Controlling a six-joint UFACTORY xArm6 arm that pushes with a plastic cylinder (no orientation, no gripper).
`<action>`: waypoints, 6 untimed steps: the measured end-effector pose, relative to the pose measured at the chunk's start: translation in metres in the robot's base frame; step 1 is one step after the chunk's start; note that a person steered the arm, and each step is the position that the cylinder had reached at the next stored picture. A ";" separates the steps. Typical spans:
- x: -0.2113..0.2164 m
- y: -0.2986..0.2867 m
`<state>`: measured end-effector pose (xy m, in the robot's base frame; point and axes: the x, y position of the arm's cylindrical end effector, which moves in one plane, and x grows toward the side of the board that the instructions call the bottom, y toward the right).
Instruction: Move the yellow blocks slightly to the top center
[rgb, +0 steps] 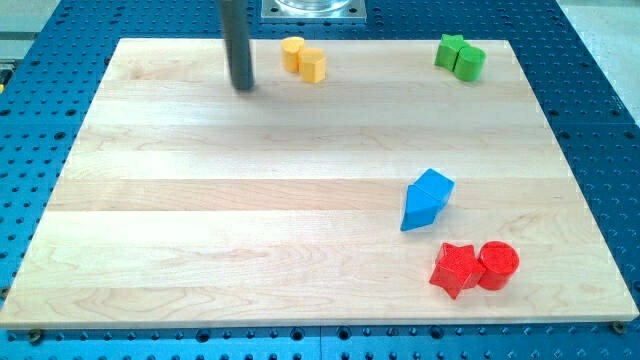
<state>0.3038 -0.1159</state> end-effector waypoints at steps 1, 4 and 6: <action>0.033 0.037; 0.002 0.129; -0.030 0.115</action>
